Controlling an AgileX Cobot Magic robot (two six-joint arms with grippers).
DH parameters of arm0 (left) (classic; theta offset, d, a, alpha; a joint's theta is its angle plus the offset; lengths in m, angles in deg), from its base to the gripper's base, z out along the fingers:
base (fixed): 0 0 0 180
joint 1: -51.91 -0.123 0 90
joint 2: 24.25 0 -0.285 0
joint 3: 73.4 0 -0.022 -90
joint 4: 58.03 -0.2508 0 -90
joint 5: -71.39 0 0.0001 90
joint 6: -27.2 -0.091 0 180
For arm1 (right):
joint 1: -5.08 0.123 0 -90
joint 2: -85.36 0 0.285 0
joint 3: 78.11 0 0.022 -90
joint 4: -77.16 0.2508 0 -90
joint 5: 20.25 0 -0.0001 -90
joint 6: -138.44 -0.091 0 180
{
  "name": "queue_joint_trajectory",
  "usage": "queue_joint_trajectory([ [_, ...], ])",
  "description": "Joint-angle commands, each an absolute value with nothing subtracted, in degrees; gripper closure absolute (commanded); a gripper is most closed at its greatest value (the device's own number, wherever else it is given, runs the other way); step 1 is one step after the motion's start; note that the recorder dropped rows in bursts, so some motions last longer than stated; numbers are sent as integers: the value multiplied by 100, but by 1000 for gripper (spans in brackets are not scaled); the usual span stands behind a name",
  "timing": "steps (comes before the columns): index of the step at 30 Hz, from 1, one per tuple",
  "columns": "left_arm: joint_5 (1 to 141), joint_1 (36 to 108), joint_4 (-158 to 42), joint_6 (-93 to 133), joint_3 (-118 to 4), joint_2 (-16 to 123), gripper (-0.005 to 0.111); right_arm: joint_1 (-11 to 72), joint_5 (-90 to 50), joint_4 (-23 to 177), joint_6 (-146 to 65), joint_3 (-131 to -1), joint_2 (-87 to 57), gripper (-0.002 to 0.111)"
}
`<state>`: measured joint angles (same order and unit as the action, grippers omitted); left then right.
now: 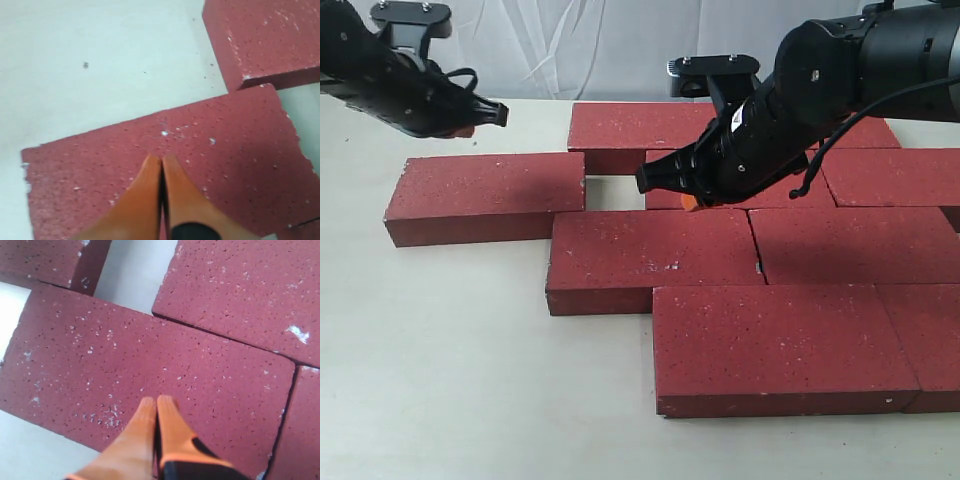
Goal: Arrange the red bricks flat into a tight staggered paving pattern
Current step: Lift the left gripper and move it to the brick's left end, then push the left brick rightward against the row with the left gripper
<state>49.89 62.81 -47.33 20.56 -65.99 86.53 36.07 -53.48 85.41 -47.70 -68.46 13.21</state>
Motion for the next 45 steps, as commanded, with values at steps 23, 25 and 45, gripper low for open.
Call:
queue_joint_trajectory([
  [23,4814,4450,-4871,2089,-6319,9115,107,3571,-5283,8517,-4757,-6858,1271,109],
  [25,4868,4450,-4860,2089,-6319,9254,107,3571,-5272,8517,-4757,-6858,1271,109],
  [45,4843,4473,-4269,2077,-6319,9824,107,3571,-5251,8517,-4757,-6858,1271,109],
])
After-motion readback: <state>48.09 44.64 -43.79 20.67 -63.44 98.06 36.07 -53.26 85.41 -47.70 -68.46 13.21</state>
